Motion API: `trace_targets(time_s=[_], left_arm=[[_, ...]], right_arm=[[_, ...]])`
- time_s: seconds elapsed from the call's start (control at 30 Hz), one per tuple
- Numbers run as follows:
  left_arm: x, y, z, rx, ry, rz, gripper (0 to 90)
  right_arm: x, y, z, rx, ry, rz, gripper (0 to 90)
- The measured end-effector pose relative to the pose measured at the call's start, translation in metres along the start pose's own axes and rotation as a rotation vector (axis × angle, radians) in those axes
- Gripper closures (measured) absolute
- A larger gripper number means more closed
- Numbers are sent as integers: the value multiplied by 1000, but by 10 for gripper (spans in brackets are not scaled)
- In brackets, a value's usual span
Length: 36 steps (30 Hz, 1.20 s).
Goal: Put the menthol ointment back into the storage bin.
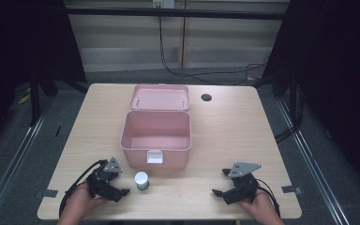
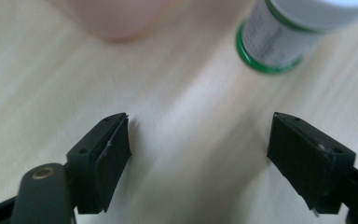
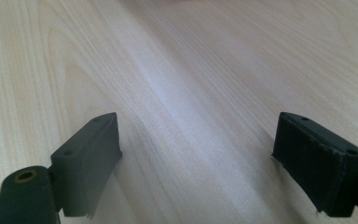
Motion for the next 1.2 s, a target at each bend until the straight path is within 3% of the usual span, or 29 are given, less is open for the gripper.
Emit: trace_targets(time_s=[0.07,0.1,0.2,0.27,0.33,0.47,0.67,0.97,1.2], left_arm=[[3,-4,4,-54,-35,9,229],[5,-6,8,-84,-30,5,232],[11,-4,16,-137,-36,-54,233],[13,-2,18,-144,-36,-64,234],[21,9,24,-167,-35,-118,240],[29,22,28,-194,-49,-159,245],[42,43,29,-277,-66,-232,255],[48,58,20,-330,-51,-282,268],[48,68,15,-339,-40,-306,279]], right_arm=[[0,0,0,0,-1,-1,140],[0,0,0,0,-1,-1,140],[0,0,0,0,-1,-1,140],[0,0,0,0,-1,-1,140],[0,0,0,0,-1,-1,140],[0,0,0,-1,-1,0,140],[0,0,0,-1,-1,-1,140],[0,0,0,-1,-1,0,140],[0,0,0,-1,-1,0,139]])
Point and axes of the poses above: each handheld gripper's, and its own axes: z roughly backward along the jaws, y roughly out of its top, x roughly to its right, the point moved 10 cm from there along -z, roughly forward along the jaws, and after that the axes turned 4 degrees about -x, right-handed, at the moved point
